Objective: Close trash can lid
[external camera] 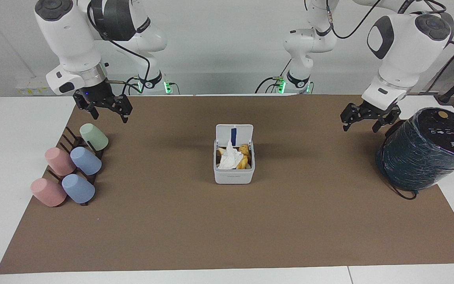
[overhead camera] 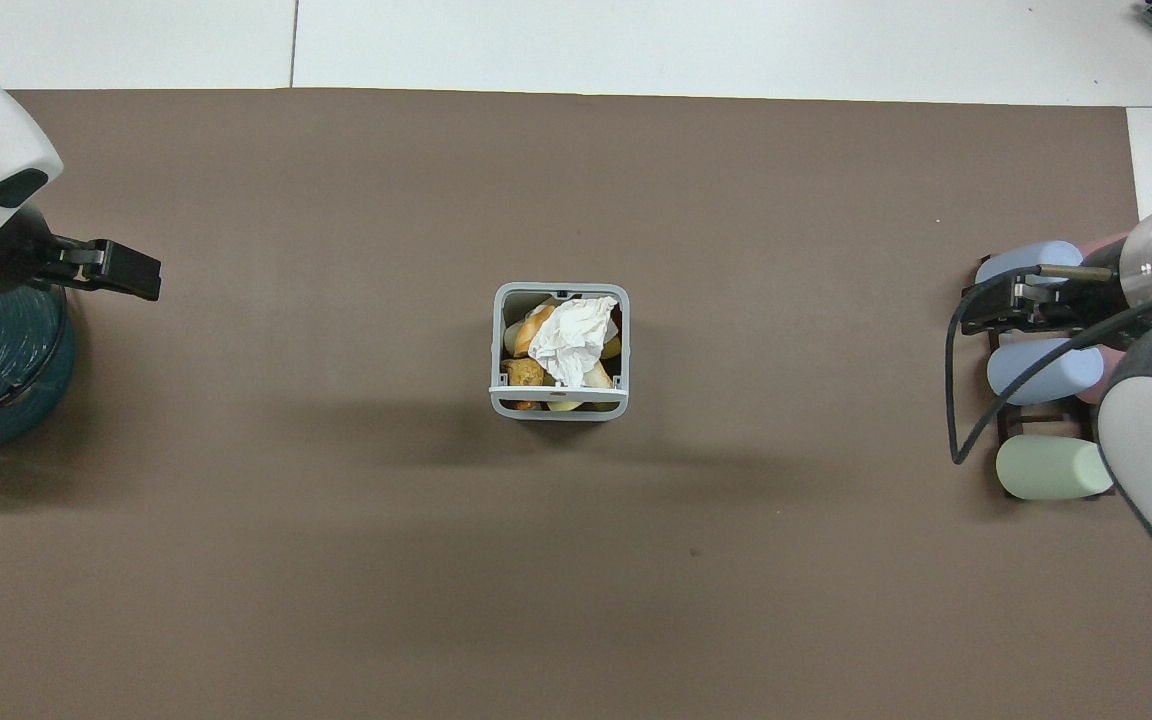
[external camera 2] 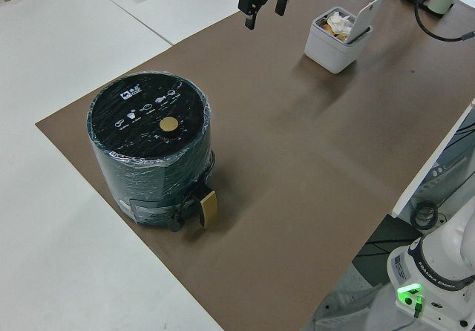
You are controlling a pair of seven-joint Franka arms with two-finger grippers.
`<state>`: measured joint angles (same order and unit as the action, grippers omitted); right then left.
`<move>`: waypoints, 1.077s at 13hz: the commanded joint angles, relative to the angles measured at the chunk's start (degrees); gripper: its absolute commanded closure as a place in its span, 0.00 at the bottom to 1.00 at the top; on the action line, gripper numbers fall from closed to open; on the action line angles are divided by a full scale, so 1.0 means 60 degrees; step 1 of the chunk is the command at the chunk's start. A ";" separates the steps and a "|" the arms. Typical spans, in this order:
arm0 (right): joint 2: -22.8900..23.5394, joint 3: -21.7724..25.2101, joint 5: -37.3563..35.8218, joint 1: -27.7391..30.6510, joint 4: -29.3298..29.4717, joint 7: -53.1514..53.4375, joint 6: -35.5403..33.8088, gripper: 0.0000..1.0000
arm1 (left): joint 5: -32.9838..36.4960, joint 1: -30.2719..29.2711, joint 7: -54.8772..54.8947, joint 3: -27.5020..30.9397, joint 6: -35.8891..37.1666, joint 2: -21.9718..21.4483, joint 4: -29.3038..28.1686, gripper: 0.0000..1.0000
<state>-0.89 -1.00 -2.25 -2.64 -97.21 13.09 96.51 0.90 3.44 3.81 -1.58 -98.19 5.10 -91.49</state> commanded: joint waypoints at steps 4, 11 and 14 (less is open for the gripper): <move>-0.0116 0.0021 0.0199 0.0045 -0.0117 -0.0174 -0.0016 0.00 | 0.0142 0.0086 -0.0107 -0.0014 -0.0158 -0.0263 -0.0352 0.00; -0.0116 0.0021 0.0199 0.0045 -0.0117 -0.0174 -0.0016 0.00 | 0.0128 0.2045 -0.0543 -0.0029 -0.0172 -0.0819 -0.1406 0.00; -0.0116 0.0021 0.0199 0.0045 -0.0117 -0.0174 -0.0016 0.00 | 0.0069 0.3217 -0.2546 -0.0044 -0.0172 -0.1010 -0.1758 0.17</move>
<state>-0.89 -1.00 -2.25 -2.64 -97.21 13.09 96.51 0.88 19.08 -5.49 -2.58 -98.15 1.84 -98.48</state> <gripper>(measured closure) 0.000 0.004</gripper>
